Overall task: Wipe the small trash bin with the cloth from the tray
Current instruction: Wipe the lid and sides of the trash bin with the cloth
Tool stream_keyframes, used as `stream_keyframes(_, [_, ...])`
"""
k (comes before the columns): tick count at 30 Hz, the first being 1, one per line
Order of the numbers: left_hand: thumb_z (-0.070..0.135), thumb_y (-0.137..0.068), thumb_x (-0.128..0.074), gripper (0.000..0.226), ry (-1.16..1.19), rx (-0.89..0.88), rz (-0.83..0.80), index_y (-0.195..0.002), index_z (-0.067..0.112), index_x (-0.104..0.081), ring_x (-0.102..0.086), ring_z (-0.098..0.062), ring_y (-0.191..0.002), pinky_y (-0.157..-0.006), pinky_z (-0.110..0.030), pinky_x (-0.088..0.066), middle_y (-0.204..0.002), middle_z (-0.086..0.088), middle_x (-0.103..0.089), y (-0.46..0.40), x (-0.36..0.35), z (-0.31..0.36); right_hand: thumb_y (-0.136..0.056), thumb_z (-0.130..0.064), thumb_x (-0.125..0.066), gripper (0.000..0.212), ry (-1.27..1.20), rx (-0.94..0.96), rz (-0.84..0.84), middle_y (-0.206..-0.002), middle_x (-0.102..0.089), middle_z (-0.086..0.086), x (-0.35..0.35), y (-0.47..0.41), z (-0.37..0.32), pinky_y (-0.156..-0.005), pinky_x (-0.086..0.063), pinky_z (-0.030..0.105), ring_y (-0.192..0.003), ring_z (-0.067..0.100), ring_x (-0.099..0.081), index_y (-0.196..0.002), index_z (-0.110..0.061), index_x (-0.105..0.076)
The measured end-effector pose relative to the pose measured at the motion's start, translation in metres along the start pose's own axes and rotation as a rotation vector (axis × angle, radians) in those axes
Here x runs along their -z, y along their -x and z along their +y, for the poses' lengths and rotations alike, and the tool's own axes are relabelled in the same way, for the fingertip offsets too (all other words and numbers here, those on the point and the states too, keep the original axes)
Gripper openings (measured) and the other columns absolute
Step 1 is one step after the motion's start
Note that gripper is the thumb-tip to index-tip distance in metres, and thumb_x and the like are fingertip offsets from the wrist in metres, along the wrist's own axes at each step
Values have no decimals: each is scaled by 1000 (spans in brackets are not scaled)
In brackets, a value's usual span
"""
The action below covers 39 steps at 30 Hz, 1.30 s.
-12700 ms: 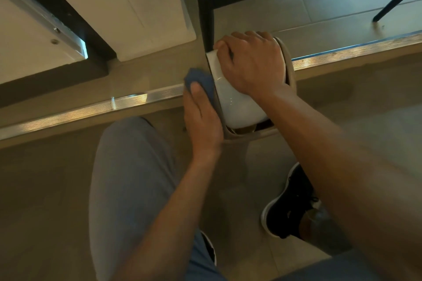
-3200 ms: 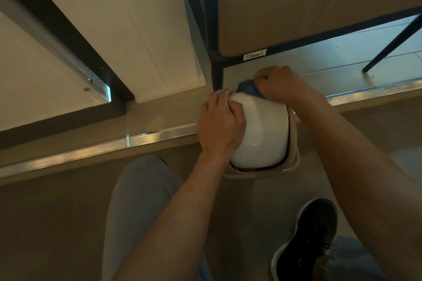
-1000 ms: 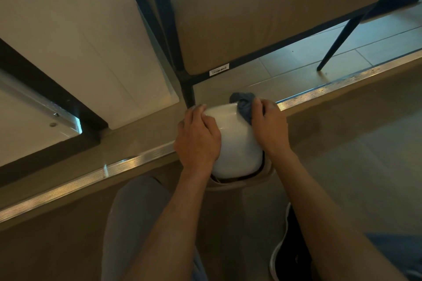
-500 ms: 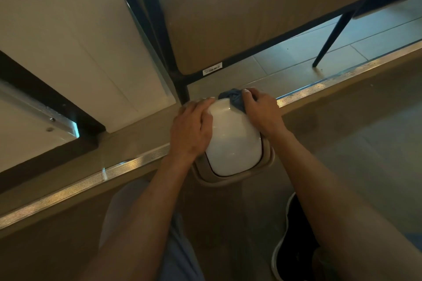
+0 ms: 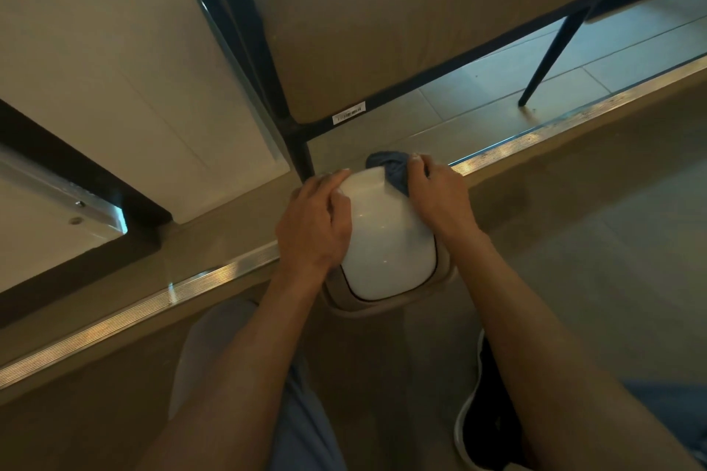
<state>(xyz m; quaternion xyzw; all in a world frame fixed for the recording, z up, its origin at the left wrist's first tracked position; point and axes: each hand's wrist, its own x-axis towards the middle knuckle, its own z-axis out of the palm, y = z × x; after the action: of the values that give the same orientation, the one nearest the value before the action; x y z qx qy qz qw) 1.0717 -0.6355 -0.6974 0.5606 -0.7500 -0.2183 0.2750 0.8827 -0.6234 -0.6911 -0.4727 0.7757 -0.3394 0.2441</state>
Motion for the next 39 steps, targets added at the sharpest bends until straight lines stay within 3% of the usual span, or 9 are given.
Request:
stream_keyframes(6, [43, -98, -26, 53, -46, 53, 33, -139, 29, -56, -54, -17, -117, -86, -26, -37, -135, 2, -59, 2, -2, 3, -105, -39, -41, 43, 180, 480, 87, -139, -59, 8, -3, 17, 0, -100, -51, 40, -124, 24, -58, -132, -14, -64])
stream_keyframes(11, [39, -100, -27, 48, -36, 70, 47, -134, 27, -58, -58, -20, -112, -84, -31, -44, -132, 0, -61, 1, -2, 4, -106, -40, -45, 44, 399, 621, 230, -150, -53, 9, -33, 59, 11, -121, -27, 55, -150, 33, -33, -139, -15, -60])
stream_keyframes(17, [44, -98, -22, 55, -45, 48, 28, -136, 25, -56, -57, -22, -112, -86, -34, -46, -131, -2, -60, 2, 0, 4, -108, -45, -33, 50, 374, 391, 260, -157, -44, 7, -30, 53, 1, -121, -28, 53, -150, 31, -34, -146, -21, -53])
stream_keyframes(20, [44, -97, -23, 56, -48, 49, 14, -141, 27, -54, -55, -21, -118, -89, -35, -47, -136, -1, -58, 2, 0, 2, -108, -49, -29, 50, 213, 104, 212, -145, -52, 8, -15, 35, -15, -103, -48, 46, -128, 31, -55, -142, -23, -54])
stream_keyframes(22, [43, -98, -25, 54, -50, 50, 15, -141, 28, -55, -55, -20, -119, -86, -31, -42, -136, 0, -58, 2, 0, 1, -109, -46, -27, 49, 155, -62, 122, -133, -57, 11, -6, 19, -22, -92, -46, 41, -117, 33, -59, -139, -19, -56])
stream_keyframes(24, [43, -98, -25, 54, -45, 62, 26, -140, 28, -56, -55, -20, -119, -86, -29, -40, -136, 0, -58, 1, 0, 1, -109, -44, -26, 50, 216, -60, 71, -130, -59, 14, -1, 10, -25, -90, -46, 40, -114, 35, -60, -136, -16, -57])
stream_keyframes(29, [46, -97, -23, 57, -30, 63, 30, -141, 27, -54, -55, -21, -118, -85, -33, -46, -135, -2, -58, 3, 0, 2, -108, -47, -28, 53, 267, 277, 163, -146, -53, 9, -13, 39, -8, -99, -51, 39, -128, 26, -56, -144, -17, -52])
stream_keyframes(34, [40, -100, -28, 51, -47, 69, 33, -141, 28, -54, -55, -20, -116, -83, -30, -41, -135, -1, -57, 4, -1, 5, -106, -55, -27, 59, 63, -14, 206, -151, -47, 6, -18, 69, 9, -103, -50, 45, -132, 25, -53, -153, -22, -38])
stream_keyframes(39, [40, -100, -27, 51, -40, 86, 50, -141, 29, -55, -53, -18, -115, -83, -28, -36, -134, 0, -57, 5, -3, 5, -109, -47, -29, 52, -50, -104, 199, -141, -52, 8, -13, 83, 18, -102, -48, 44, -126, 25, -55, -146, -15, -46])
